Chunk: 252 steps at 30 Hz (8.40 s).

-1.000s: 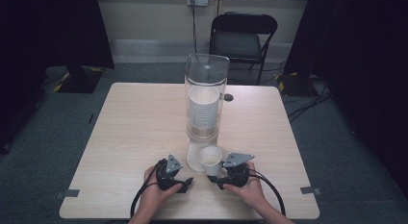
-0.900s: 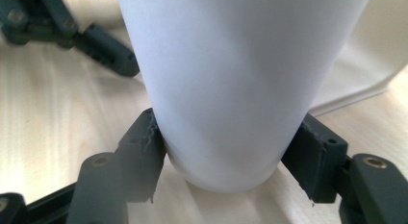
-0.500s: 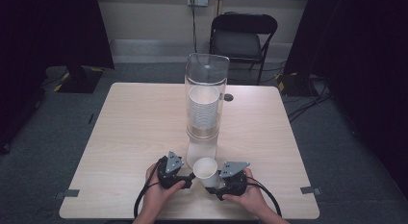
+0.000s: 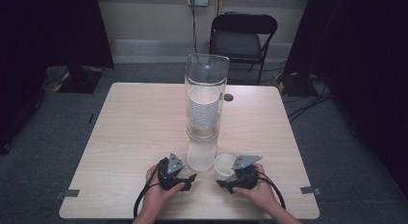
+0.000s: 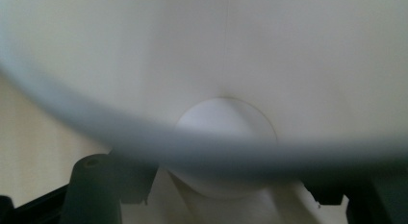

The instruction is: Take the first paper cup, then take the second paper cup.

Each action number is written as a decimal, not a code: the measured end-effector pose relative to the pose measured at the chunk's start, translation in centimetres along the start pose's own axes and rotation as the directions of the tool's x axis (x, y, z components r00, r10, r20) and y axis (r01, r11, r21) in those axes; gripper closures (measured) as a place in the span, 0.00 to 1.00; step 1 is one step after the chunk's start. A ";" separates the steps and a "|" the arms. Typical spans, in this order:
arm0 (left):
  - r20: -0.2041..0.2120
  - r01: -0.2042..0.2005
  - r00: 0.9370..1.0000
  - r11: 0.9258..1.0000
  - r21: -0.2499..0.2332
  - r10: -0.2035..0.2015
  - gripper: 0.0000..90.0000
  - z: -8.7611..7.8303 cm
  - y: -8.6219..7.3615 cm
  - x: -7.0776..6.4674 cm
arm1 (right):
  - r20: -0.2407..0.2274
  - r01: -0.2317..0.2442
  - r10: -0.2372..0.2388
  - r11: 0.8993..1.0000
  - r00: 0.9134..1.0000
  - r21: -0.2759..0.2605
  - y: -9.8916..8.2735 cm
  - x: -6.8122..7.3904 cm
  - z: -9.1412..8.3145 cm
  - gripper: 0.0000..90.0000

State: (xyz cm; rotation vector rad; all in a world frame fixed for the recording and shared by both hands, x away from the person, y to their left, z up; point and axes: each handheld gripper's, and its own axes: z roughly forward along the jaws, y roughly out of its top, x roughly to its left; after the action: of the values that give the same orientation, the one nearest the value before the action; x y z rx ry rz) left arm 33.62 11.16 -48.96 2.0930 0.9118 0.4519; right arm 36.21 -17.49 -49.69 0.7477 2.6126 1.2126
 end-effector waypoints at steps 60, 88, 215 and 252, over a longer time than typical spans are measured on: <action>0.014 -0.002 1.000 0.997 0.079 0.001 0.19 0.7 -0.8 0.8 | 0.063 -0.088 0.094 0.991 0.994 -0.102 6.2 1.8 -0.8 0.17; 0.009 -0.002 1.000 0.997 0.081 0.002 0.19 0.7 -0.8 0.8 | 0.142 -0.030 0.077 0.951 0.987 -0.307 12.1 0.3 1.5 0.37; -0.034 0.044 0.999 0.997 0.066 -0.042 0.22 -0.6 -1.8 2.0 | -0.027 -0.023 0.023 1.000 0.999 -0.009 -0.8 0.8 -2.7 0.16; -0.028 0.036 0.999 0.997 0.068 -0.034 0.19 -0.5 -1.9 2.1 | 0.127 -0.127 0.128 0.992 0.984 -0.016 -6.2 -4.6 -10.1 0.16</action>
State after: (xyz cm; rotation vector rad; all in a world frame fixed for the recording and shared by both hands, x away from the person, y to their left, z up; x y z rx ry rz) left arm 33.87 13.77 -50.05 2.1337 0.9906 0.4375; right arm 34.38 -29.93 -47.99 0.9716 2.4886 1.1641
